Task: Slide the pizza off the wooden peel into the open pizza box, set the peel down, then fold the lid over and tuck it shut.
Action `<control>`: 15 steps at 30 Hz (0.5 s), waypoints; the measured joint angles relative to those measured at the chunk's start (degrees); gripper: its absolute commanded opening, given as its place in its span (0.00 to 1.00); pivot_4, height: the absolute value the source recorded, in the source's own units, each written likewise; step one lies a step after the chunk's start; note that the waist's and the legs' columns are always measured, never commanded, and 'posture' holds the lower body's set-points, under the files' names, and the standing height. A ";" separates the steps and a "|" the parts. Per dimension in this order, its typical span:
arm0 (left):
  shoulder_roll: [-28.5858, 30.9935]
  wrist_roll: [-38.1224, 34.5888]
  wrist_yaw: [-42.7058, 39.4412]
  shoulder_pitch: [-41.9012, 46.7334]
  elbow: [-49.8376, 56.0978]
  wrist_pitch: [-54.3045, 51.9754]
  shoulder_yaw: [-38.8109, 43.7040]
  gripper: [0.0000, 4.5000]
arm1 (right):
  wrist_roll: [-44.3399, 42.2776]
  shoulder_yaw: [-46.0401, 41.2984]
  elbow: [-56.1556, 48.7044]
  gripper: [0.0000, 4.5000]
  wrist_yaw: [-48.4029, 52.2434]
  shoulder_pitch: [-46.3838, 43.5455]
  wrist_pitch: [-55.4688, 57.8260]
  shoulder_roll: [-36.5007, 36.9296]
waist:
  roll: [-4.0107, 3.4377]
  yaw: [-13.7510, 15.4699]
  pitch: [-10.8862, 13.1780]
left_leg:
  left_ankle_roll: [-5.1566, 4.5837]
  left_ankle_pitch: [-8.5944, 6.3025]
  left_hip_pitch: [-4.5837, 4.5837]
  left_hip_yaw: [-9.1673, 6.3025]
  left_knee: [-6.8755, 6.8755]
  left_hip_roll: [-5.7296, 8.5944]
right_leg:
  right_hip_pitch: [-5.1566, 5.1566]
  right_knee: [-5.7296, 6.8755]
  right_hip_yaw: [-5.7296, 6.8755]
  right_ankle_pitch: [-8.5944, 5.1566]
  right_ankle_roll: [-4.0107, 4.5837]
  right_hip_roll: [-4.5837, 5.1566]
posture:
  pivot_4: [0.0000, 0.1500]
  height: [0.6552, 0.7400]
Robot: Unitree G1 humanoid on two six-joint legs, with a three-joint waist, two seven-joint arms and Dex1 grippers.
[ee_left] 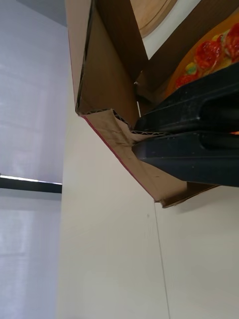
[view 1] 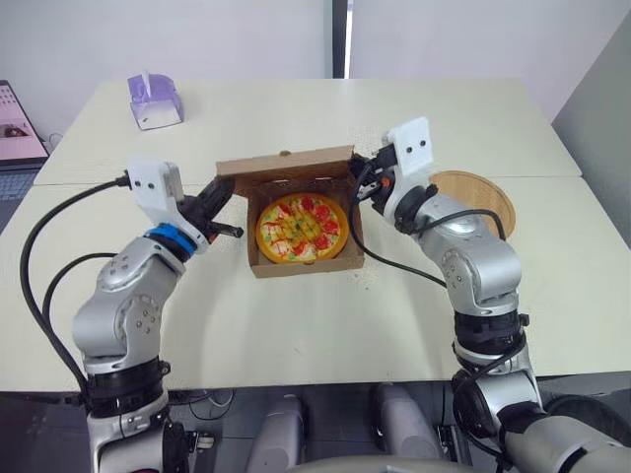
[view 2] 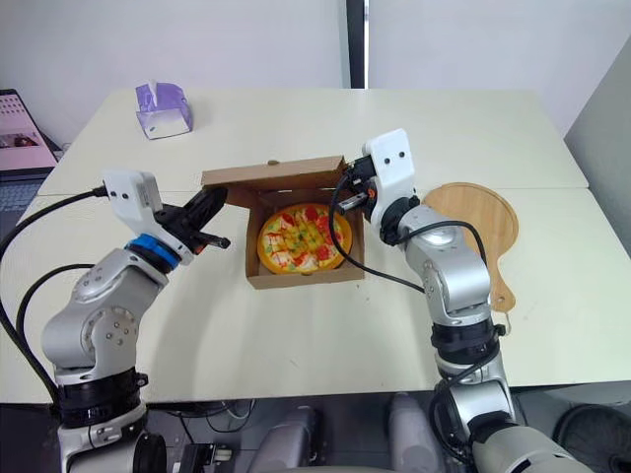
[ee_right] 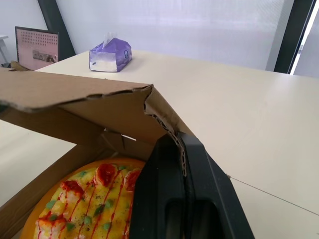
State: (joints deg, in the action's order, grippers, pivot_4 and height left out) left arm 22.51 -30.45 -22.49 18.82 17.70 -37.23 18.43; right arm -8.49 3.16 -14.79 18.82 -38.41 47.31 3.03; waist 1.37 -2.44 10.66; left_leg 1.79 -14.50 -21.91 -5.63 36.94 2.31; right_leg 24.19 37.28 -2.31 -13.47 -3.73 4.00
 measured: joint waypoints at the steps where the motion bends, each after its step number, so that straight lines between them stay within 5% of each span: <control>1: 0.01 0.00 0.36 0.09 0.05 0.07 -0.03 0.00 | 0.00 0.16 -0.04 0.00 0.00 -0.06 0.01 0.05 | 0.00 0.00 0.00 | 0.00 0.00 0.01 0.01 0.00 0.00 | -0.02 -0.01 0.00 0.00 0.00 0.00 | 1.00 1.00; 15: 2.44 1.43 -1.50 9.64 -9.16 2.75 -1.47 0.00 | 0.52 -1.09 15.62 0.00 0.33 -12.58 -4.56 0.99 | 0.00 0.07 0.00 | 0.00 0.00 -0.07 0.10 -0.03 0.01 | 0.03 -0.10 0.03 0.01 0.01 -0.02 | 1.00 1.00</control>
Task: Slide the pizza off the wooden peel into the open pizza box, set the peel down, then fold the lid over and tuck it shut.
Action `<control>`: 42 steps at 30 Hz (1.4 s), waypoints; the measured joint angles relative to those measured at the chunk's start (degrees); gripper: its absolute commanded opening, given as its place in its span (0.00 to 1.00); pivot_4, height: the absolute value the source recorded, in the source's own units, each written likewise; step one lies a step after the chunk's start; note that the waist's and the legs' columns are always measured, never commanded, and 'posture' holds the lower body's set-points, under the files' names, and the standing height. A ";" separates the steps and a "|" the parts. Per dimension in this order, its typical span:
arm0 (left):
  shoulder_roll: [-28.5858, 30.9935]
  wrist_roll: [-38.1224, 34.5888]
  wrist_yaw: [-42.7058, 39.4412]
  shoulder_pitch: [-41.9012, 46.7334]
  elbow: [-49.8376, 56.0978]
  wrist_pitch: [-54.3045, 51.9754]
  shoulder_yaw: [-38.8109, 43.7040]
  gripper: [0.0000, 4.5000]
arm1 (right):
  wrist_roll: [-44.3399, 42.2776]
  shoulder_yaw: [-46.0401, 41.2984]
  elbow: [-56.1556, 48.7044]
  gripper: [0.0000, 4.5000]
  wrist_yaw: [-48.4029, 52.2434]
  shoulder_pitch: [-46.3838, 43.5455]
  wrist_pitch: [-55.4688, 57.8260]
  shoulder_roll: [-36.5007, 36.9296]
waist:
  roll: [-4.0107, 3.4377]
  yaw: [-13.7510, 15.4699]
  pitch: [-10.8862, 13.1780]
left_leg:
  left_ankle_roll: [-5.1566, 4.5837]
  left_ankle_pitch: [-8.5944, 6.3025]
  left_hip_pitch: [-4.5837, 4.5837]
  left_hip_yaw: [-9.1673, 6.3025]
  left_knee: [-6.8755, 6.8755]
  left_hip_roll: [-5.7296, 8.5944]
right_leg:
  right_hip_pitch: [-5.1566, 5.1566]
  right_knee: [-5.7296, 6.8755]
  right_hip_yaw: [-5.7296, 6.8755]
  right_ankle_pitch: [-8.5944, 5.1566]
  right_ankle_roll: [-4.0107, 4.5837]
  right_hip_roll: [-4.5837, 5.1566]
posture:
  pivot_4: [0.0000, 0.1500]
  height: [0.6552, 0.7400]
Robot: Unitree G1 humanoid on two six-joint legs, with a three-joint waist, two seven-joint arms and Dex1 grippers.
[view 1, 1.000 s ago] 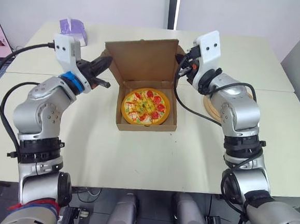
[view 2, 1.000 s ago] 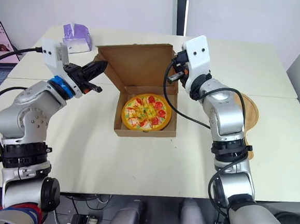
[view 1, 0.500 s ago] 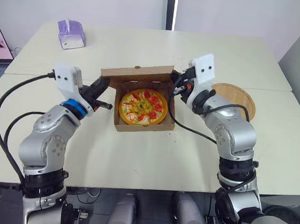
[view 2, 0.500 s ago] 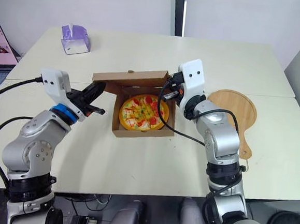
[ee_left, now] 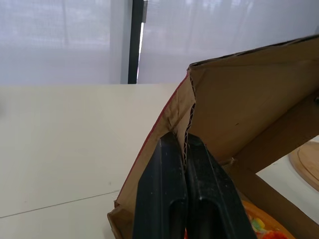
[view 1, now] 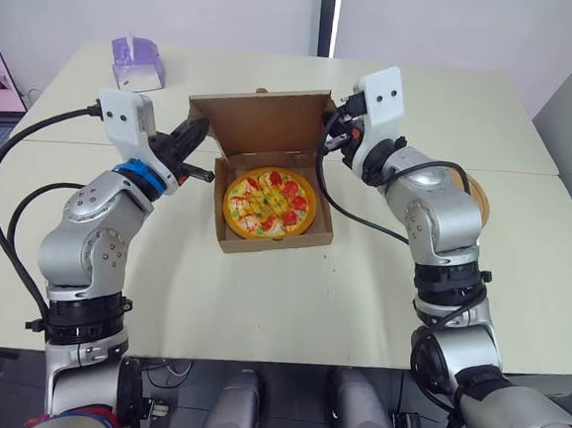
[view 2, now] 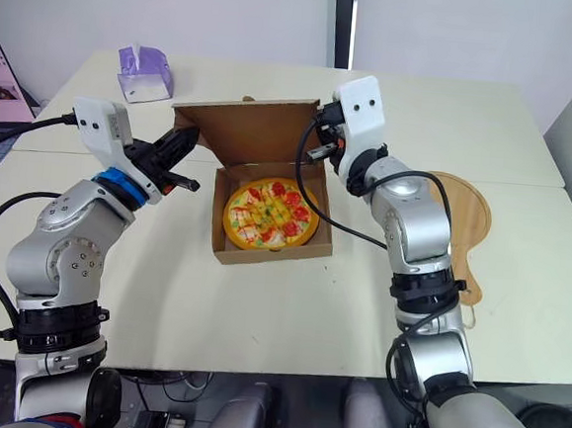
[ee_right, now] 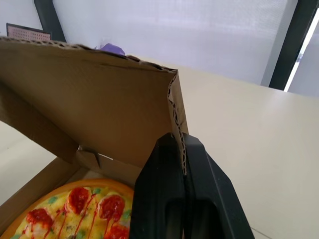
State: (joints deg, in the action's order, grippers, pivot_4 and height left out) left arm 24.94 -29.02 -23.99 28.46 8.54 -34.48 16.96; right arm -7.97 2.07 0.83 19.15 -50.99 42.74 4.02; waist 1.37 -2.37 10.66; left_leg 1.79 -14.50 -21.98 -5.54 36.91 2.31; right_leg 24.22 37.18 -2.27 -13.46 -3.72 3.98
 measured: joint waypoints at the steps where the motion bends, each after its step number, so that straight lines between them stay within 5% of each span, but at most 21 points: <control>1: 0.00 0.07 0.00 0.00 -0.16 0.09 -0.01 0.00 | 0.00 -0.20 0.44 0.00 -0.02 -0.29 -0.14 -0.24 | 0.00 0.00 0.00 | 0.00 0.00 0.00 -0.01 0.00 0.00 | 0.00 0.00 0.00 0.00 0.00 0.00 | 1.00 1.00; 34: -0.46 0.14 0.62 -6.62 4.69 0.80 -0.31 0.00 | 0.10 1.77 -10.50 0.00 -2.88 10.27 5.27 -3.63 | 0.00 -0.57 0.00 | 0.00 0.00 0.07 -0.13 0.00 -0.03 | -0.04 0.04 -0.01 0.00 0.00 -0.03 | 1.00 1.00; 42: -2.57 1.81 0.89 -18.56 11.44 4.01 -2.92 0.00 | -0.31 4.85 -15.88 0.00 0.54 18.49 5.06 -0.88 | 0.00 -0.72 -0.01 | 0.01 -0.02 0.07 -0.09 -0.04 -0.05 | -0.06 -0.04 -0.06 0.00 0.00 -0.02 | 1.00 1.00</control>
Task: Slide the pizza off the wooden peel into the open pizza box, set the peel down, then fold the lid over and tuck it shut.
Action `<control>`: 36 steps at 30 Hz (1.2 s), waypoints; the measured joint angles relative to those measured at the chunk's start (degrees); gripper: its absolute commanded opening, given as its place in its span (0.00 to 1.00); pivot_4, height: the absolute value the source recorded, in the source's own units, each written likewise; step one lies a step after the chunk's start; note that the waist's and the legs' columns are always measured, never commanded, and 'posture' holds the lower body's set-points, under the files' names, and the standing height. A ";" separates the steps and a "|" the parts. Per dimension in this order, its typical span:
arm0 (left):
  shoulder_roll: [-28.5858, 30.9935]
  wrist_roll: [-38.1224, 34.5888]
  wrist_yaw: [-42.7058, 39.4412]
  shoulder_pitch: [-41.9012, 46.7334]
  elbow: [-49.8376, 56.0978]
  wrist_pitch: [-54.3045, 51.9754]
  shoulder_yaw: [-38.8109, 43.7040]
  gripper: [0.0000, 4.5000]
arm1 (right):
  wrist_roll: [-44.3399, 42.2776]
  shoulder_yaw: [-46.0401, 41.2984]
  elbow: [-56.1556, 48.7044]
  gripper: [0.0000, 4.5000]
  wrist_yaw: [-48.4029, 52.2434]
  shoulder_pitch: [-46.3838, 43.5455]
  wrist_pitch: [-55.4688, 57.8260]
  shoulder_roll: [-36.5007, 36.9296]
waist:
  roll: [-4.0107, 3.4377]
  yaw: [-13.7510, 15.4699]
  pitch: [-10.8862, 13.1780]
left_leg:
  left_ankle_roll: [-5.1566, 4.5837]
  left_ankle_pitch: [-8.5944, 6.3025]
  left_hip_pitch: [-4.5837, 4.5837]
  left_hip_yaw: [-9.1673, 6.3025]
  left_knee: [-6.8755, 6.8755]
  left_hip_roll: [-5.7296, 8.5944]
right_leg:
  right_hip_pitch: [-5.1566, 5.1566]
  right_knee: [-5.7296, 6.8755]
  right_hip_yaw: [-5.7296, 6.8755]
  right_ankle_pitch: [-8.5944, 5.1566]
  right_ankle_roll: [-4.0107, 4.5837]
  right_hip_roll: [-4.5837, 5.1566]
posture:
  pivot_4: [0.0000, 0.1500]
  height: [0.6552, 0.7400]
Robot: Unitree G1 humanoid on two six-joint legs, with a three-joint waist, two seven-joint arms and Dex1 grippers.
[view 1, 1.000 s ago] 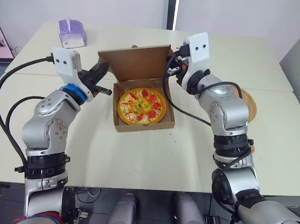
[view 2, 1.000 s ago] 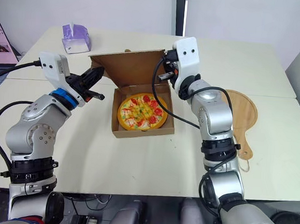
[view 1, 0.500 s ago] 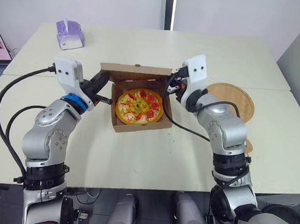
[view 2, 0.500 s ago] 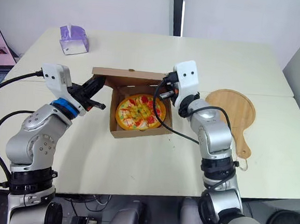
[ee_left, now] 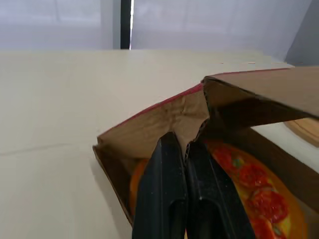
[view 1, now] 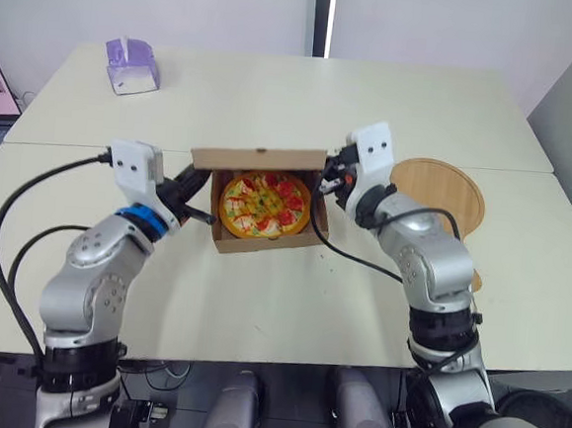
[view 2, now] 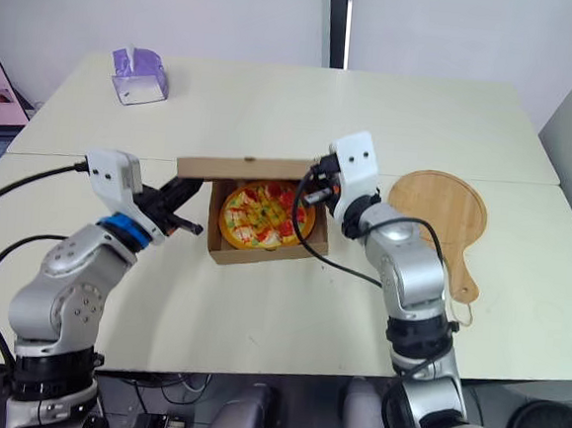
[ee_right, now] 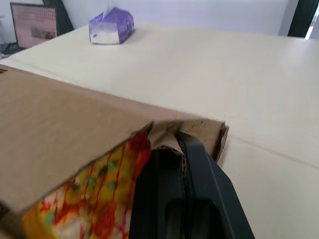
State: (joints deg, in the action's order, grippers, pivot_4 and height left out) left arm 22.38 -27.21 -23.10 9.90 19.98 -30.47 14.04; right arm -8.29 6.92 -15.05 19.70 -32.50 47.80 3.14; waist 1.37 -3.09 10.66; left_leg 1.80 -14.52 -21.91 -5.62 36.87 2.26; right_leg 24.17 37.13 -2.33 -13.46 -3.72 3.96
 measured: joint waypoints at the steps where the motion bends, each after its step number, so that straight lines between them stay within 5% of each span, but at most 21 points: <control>1: -0.43 0.54 0.22 -0.77 0.07 0.79 -0.15 0.00 | -0.05 0.32 -0.28 0.00 0.51 0.40 -0.03 0.37 | 0.00 0.00 0.00 | 0.00 0.00 0.00 0.01 0.01 0.00 | 0.00 0.01 0.01 0.00 0.00 0.00 | 1.00 1.00; 4: -1.96 2.17 1.48 -1.76 0.08 3.64 -0.25 0.00 | -0.07 1.41 -0.66 0.00 2.01 0.95 -0.67 1.13 | 0.00 0.01 0.00 | 0.00 0.00 0.02 0.01 0.01 -0.02 | -0.03 -0.01 0.03 0.01 0.01 -0.02 | 1.00 1.00; 17: -1.08 4.69 1.16 -1.51 -0.52 9.54 -0.32 0.00 | -4.68 3.69 -1.35 0.99 9.83 3.16 -2.02 7.15 | 0.00 0.44 0.00 | 0.00 0.00 -0.02 0.01 0.03 0.00 | -0.08 -0.07 0.06 0.01 0.01 -0.01 | 1.00 1.00; 24: 0.31 4.80 1.03 -1.31 -1.73 9.79 0.44 0.00 | -7.10 2.94 -0.02 1.00 18.23 3.24 -5.51 17.06 | 0.01 0.82 0.00 | 0.00 0.00 -0.01 0.18 0.06 0.00 | -0.12 -0.10 0.10 0.00 0.00 -0.01 | 1.00 1.00; 29: 1.20 4.80 0.61 -1.58 -2.61 10.58 1.09 0.00 | -6.20 1.00 14.05 1.00 23.34 -4.42 -12.99 22.42 | 0.03 0.77 0.01 | 0.00 0.01 0.00 0.44 0.07 -0.03 | -0.10 -0.09 0.06 0.01 0.01 -0.01 | 1.00 1.00; 36: 1.74 4.70 -0.77 -2.29 -2.66 11.02 1.65 0.00 | -7.17 -3.91 33.71 0.46 24.27 -20.03 -21.14 17.00 | 0.03 0.37 0.02 | 0.00 0.00 0.01 0.47 0.04 -0.10 | -0.08 -0.06 0.03 0.01 0.02 -0.05 | 1.00 1.00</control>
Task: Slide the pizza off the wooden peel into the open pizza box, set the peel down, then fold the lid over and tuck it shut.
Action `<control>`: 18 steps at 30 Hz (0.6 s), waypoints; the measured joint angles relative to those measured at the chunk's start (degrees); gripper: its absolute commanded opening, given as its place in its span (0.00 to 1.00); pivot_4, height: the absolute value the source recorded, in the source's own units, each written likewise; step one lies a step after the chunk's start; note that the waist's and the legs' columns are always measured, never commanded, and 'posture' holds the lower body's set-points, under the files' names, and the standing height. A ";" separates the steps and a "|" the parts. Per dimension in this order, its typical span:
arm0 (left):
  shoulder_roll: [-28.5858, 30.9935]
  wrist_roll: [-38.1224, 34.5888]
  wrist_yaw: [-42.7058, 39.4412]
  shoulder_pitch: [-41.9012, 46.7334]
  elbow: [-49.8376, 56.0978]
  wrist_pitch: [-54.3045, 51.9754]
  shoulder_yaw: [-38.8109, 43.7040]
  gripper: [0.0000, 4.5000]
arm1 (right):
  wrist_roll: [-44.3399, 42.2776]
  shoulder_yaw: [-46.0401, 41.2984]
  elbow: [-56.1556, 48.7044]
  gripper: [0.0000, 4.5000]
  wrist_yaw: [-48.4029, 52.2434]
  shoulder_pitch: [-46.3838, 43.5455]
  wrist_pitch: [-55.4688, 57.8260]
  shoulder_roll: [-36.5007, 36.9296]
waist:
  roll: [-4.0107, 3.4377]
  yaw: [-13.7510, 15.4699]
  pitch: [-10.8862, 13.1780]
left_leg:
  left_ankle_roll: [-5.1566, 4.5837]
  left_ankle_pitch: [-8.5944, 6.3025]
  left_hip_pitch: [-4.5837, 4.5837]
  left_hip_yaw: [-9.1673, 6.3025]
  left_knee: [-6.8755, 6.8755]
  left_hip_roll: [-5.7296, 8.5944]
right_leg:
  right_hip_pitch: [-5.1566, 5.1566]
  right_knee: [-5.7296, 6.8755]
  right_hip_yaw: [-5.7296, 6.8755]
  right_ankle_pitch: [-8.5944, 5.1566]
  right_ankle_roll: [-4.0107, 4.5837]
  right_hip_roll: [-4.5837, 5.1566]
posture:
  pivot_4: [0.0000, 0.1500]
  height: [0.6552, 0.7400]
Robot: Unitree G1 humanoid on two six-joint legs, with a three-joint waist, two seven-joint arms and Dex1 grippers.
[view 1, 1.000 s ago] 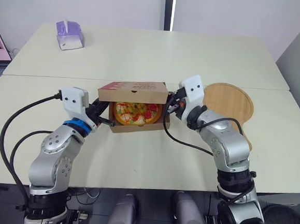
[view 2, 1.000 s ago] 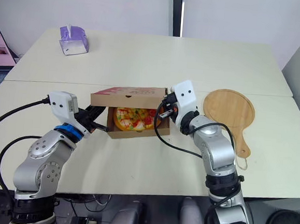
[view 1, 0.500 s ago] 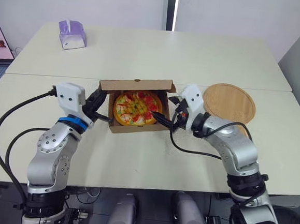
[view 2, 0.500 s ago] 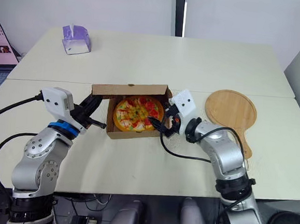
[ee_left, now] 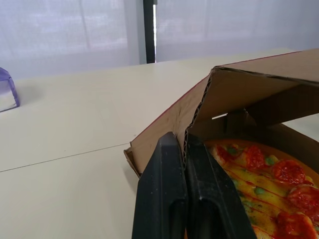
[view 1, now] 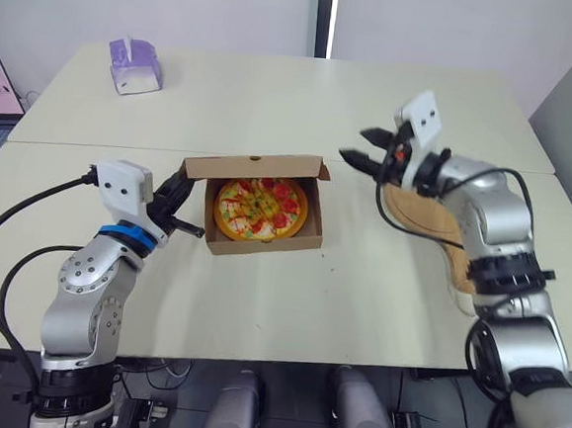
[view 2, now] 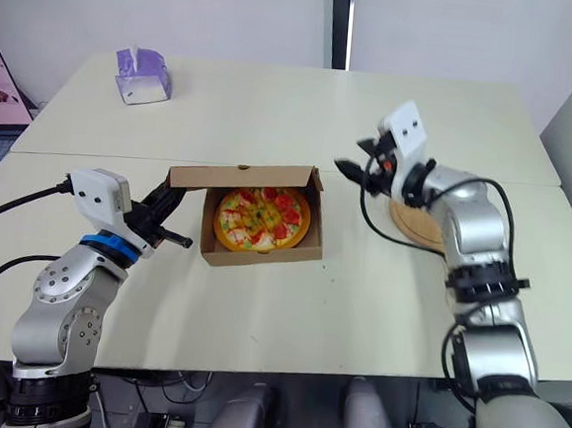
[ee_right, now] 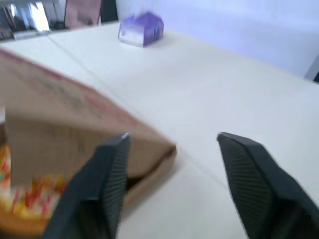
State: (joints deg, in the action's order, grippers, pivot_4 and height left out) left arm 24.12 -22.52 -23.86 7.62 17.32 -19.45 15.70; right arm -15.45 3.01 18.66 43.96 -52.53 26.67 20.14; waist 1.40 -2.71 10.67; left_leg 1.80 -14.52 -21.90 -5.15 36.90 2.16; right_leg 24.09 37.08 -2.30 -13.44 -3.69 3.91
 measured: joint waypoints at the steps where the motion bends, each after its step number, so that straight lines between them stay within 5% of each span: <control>1: 0.03 0.00 -0.19 -0.06 0.01 -0.01 -0.02 0.00 | -0.76 -0.39 1.92 0.38 0.03 -1.36 0.08 -1.86 | 0.00 -0.04 0.00 | 0.00 0.00 0.00 0.01 0.00 0.00 | 0.01 0.00 -0.02 0.00 0.00 0.00 | 1.00 1.00; 6: 0.03 -0.03 -0.56 -0.71 0.09 -0.15 -0.16 0.00 | -3.40 -0.27 5.31 0.01 2.42 -3.28 3.27 -6.24 | 0.00 0.54 0.00 | 0.00 0.00 -0.04 -0.05 0.00 0.05 | 0.01 -0.02 0.00 0.01 0.00 0.07 | 1.00 1.00; 12: 0.03 -0.33 -0.92 -3.15 0.91 -1.31 -0.26 0.00 | -3.66 0.85 5.38 0.01 4.17 -2.62 7.42 -6.31 | -0.01 0.85 0.00 | 0.01 -0.01 -0.04 -0.06 0.00 0.05 | 0.02 -0.01 0.02 0.01 0.00 0.07 | 1.00 1.00; 18: 2.68 -2.86 -3.92 -7.39 3.26 -4.67 -0.36 0.34 | -3.00 4.18 2.90 0.00 6.33 1.40 8.11 -5.17 | -0.01 0.65 0.00 | 0.00 -0.01 -0.04 -0.03 -0.02 0.02 | 0.06 0.03 0.01 0.01 0.00 0.04 | 1.00 1.00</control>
State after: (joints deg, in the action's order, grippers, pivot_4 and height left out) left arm 26.79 -25.37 -27.78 0.23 20.58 -24.12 15.33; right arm -18.45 7.19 21.56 50.29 -51.13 34.78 14.96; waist 1.39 -2.06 10.68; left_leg 1.80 -14.53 -21.94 -5.18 36.89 2.18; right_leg 24.15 37.11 -2.29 -13.44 -3.69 3.95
